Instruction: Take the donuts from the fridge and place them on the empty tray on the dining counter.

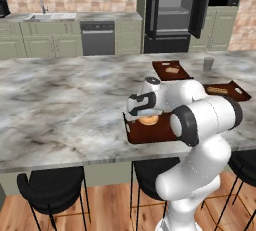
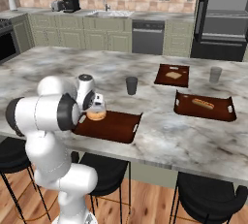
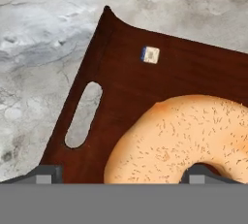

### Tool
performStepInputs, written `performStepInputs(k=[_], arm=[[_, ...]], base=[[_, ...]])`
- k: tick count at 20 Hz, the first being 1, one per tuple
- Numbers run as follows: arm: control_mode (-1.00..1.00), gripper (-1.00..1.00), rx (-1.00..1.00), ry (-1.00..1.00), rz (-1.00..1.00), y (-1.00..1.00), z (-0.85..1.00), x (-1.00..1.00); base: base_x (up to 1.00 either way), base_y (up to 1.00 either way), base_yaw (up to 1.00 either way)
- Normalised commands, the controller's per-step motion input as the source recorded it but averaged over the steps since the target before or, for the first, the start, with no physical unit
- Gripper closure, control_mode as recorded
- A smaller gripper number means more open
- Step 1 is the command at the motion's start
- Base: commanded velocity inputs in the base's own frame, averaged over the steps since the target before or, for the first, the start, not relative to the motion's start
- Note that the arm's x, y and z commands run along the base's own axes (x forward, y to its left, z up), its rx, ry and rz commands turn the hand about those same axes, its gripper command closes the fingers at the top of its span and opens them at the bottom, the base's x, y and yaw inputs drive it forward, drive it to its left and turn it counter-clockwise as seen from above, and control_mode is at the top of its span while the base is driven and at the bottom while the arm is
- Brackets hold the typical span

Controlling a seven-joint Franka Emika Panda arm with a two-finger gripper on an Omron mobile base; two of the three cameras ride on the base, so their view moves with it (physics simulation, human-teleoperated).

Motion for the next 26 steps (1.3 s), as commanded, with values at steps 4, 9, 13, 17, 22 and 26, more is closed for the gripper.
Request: performStepInputs(k=[4, 9, 13, 17, 22, 26], arm=[[-1.0, -1.0, 0.0, 0.22, 0.0, 0.0, -0.07, 0.73], [-1.0, -1.0, 0.0, 0.08, 0.0, 0.0, -0.35, 0.39], [-1.0, -1.0, -0.04, 0.0, 0.0, 0.01, -0.94, 0.06], [-1.0, -1.0, -0.1, -0.11, 0.0, 0.0, -0.59, -0.05], [-1.0, -1.0, -0.2, -0.31, -0.06, 0.0, -0.36, -0.46], [-1.0, -1.0, -0.44, -0.03, -0.07, -0.03, -0.11, -0.38]], base=[[0.0, 0.0, 0.0], [0.0, 0.0, 0.0], [0.0, 0.0, 0.0], [0.0, 0.0, 0.0], [0.0, 0.0, 0.0], [0.0, 0.0, 0.0]])
